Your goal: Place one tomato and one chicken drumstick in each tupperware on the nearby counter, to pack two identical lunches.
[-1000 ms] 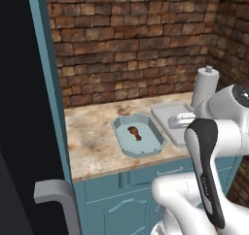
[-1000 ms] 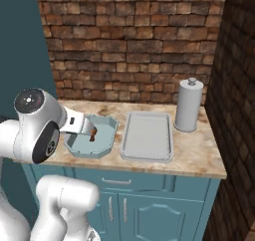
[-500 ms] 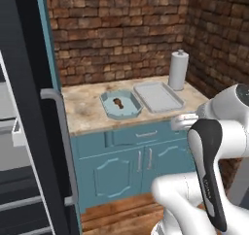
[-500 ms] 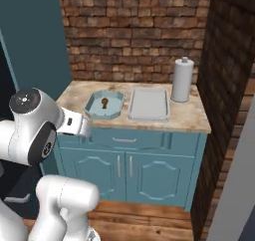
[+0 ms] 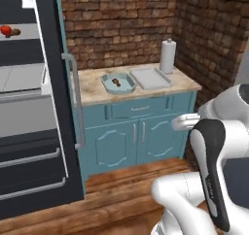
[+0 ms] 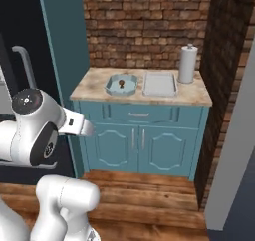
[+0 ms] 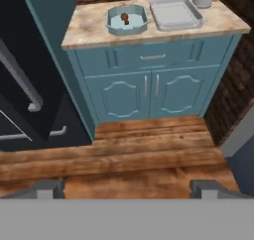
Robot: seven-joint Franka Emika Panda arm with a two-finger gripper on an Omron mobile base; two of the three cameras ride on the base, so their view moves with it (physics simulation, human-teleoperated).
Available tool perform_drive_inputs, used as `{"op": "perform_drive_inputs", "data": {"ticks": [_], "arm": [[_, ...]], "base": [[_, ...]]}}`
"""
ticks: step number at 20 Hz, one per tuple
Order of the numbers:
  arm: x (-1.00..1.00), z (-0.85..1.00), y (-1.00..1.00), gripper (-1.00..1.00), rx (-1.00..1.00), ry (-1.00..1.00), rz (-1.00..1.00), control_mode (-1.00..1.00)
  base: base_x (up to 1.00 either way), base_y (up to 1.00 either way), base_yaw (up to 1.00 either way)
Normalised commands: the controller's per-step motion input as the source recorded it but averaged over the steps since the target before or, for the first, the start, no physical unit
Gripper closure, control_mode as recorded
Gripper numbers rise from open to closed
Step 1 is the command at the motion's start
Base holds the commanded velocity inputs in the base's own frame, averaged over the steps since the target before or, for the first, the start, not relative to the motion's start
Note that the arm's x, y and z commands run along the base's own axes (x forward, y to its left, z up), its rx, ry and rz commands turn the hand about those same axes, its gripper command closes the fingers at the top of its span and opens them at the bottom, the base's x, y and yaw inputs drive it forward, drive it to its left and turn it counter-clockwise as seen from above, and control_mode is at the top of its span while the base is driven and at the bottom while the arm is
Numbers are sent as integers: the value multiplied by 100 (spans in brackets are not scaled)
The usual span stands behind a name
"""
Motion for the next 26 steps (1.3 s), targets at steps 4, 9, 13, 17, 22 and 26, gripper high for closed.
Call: {"op": "perform_drive_inputs", "data": {"ticks": [4, 9, 13, 17, 22, 26], "arm": [[0, 0, 0, -100, 0, 0, 0, 100], [0, 0, 0, -100, 0, 0, 0, 100], [0, 0, 0, -100, 0, 0, 0, 100], [0, 0, 0, -100, 0, 0, 0, 100], [0, 0, 0, -100, 0, 0, 0, 100], [0, 0, 0, -100, 0, 0, 0, 100]], "base": [[-33, 96, 0], [0, 100, 0], [0, 100, 0], [9, 97, 0], [37, 64, 0], [44, 3, 0]]}}
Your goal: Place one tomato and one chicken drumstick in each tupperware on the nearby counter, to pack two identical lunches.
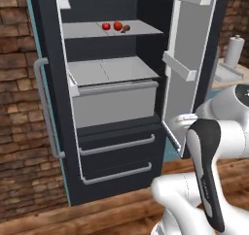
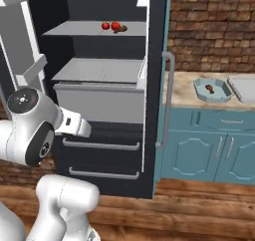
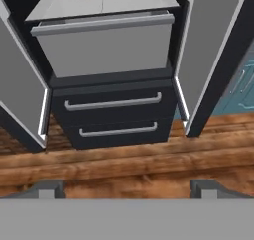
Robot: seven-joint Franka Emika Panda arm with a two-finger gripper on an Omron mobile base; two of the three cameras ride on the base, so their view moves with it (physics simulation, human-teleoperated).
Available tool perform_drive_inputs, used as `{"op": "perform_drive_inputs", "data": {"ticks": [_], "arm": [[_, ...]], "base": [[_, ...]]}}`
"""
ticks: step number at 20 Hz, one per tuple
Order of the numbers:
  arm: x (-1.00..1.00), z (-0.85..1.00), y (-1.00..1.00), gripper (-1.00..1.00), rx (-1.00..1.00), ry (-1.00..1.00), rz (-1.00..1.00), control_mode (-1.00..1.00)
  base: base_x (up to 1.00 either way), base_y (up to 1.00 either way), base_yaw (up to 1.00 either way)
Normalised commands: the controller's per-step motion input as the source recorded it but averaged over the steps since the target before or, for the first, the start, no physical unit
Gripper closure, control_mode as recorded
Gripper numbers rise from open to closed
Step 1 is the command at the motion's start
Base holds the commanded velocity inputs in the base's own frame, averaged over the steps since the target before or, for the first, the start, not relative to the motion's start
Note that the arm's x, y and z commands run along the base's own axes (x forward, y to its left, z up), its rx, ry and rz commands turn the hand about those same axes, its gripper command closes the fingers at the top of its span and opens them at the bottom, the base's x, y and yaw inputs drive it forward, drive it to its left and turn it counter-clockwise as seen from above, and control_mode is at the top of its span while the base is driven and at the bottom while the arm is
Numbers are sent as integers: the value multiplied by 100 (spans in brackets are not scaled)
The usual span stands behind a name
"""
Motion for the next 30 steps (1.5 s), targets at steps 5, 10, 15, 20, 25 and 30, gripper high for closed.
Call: {"op": "perform_drive_inputs", "data": {"ticks": [5, 10, 15, 20, 25, 30], "arm": [[0, 0, 0, -100, 0, 0, 0, 100], [0, 0, 0, -100, 0, 0, 0, 100], [0, 0, 0, -100, 0, 0, 0, 100], [0, 0, 0, -100, 0, 0, 0, 100], [0, 0, 0, -100, 0, 0, 0, 100], [10, 0, 4, -100, 0, 0, 0, -100]], "base": [[58, 0, 0], [70, 0, 0], [75, 0, 0], [78, 4, 0], [77, 9, 0], [53, 10, 0]]}}
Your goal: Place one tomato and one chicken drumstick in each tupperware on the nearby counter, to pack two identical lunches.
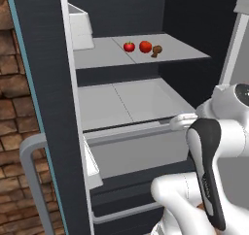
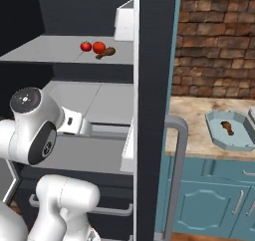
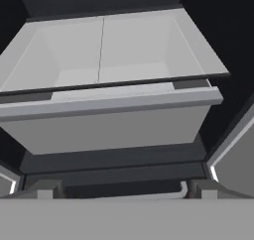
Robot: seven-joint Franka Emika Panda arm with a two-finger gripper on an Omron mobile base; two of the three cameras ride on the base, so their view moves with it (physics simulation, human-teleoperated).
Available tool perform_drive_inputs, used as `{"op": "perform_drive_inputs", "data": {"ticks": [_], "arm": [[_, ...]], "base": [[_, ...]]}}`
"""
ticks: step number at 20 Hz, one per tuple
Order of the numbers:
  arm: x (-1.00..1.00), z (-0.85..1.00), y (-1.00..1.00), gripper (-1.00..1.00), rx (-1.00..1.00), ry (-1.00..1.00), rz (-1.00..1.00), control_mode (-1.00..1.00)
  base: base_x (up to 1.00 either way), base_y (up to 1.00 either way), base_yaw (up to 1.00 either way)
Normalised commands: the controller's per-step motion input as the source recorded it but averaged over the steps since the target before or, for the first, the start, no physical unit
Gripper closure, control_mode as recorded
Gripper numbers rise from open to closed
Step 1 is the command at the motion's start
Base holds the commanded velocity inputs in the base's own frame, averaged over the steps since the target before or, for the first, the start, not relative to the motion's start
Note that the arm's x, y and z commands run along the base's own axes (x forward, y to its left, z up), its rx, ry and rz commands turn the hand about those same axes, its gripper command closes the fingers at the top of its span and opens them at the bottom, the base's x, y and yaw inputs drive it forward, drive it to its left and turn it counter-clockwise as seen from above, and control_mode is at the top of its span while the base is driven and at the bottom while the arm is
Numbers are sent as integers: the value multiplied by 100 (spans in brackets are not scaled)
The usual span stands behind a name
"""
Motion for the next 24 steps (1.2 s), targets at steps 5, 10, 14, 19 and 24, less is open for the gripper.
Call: {"op": "perform_drive_inputs", "data": {"ticks": [5, 10, 14, 19, 24], "arm": [[26, 12, 9, -100, -1, -1, 0, -100], [12, 37, 0, -100, -1, -9, 0, -100], [13, 35, 0, -100, 0, -6, 0, -100], [47, 18, 0, -100, 0, 0, -2, -100], [50, 30, 0, -100, 0, 0, -8, -100]], "base": [[0, 0, 0], [0, 0, 0], [0, 0, 0], [0, 0, 0], [0, 0, 0]]}}
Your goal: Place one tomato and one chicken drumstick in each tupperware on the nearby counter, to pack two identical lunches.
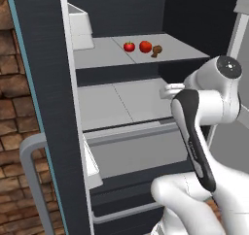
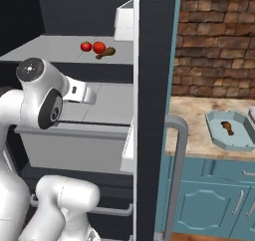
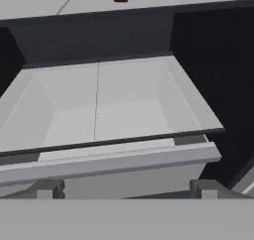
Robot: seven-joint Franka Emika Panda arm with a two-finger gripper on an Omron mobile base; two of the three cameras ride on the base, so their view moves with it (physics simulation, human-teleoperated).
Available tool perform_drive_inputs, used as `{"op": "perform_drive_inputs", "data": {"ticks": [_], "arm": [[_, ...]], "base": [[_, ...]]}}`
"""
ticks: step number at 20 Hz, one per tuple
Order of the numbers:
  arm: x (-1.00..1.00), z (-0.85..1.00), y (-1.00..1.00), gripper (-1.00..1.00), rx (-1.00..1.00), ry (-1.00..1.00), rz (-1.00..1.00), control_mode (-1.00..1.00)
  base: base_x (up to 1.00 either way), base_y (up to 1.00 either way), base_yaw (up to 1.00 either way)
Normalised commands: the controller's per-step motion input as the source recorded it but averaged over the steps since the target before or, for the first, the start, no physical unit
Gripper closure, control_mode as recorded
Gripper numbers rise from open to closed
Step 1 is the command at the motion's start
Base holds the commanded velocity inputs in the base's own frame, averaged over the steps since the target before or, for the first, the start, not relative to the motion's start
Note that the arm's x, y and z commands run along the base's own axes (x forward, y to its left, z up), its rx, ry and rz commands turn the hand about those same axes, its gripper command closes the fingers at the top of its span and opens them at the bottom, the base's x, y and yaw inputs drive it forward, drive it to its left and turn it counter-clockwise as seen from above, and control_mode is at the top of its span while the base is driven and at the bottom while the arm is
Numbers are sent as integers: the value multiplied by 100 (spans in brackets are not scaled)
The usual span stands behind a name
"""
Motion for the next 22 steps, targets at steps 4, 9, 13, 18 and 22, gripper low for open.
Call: {"op": "perform_drive_inputs", "data": {"ticks": [4, 9, 13, 18, 22], "arm": [[52, 33, 0, -100, 0, 0, -11, -100], [45, 30, 0, -100, 0, 0, -11, -100], [47, 23, 0, -100, 1, 0, -9, -100], [57, 12, 0, -100, 3, 0, -8, -100], [63, 5, 0, -100, 1, 0, -6, -100]], "base": [[0, 0, 0], [0, 0, 0], [0, 0, 0], [0, 0, 0], [0, 0, 0]]}}
